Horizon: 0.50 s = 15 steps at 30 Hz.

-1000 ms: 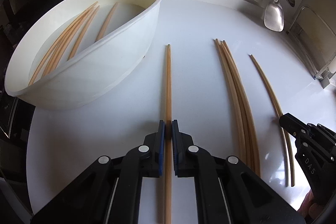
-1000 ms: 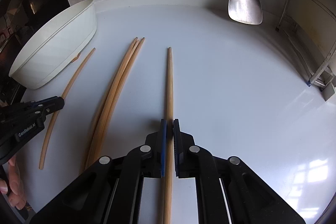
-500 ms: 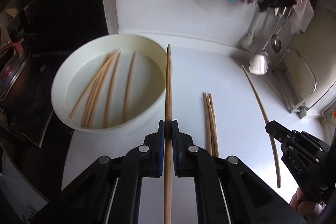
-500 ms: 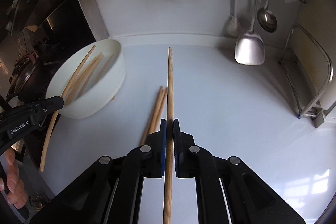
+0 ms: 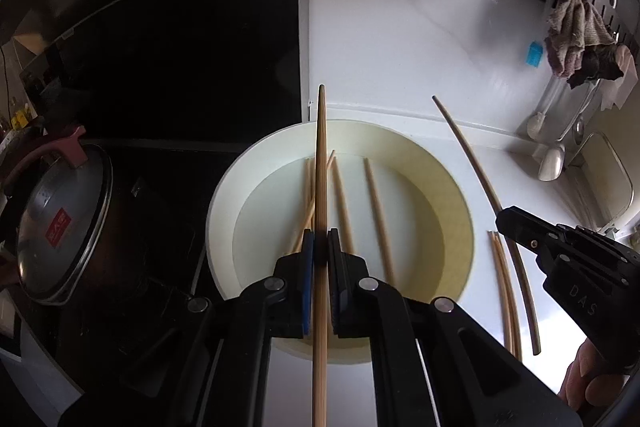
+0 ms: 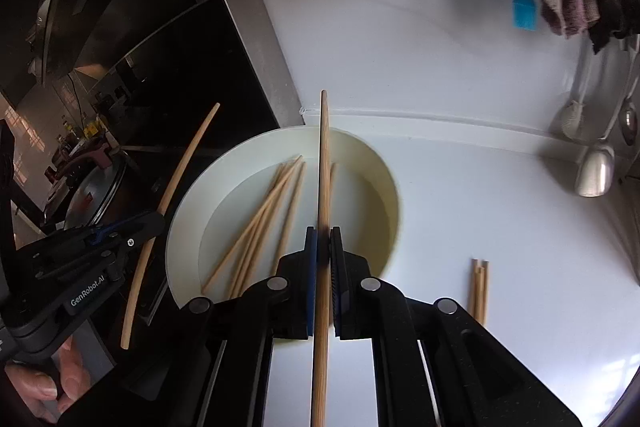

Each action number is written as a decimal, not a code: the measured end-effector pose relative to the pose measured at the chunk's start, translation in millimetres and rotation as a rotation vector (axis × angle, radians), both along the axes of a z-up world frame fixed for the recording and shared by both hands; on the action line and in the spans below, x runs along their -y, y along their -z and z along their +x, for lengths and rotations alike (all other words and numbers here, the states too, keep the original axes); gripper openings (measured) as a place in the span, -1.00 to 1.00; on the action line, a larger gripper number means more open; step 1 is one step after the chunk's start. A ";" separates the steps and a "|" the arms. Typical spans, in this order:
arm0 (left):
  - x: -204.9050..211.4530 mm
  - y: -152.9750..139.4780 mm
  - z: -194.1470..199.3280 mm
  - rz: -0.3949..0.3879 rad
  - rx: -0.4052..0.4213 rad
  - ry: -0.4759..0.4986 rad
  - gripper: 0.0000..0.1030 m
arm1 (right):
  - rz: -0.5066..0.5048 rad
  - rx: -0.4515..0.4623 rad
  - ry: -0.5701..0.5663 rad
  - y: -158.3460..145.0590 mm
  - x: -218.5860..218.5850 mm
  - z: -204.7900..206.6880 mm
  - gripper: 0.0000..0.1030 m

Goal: Organize utensils
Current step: 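Carry the held chopsticks in both grippers over the white basin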

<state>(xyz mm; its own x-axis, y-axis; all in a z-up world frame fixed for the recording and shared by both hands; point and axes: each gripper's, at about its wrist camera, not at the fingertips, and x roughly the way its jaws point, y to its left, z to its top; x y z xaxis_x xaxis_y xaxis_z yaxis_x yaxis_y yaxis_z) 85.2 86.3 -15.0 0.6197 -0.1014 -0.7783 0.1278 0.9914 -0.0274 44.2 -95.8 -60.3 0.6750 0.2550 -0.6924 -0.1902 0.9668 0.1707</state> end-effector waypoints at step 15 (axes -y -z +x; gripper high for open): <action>-20.4 66.1 72.2 -0.045 -0.170 0.126 -0.86 | 0.014 -0.166 0.086 60.7 -47.1 83.6 -0.88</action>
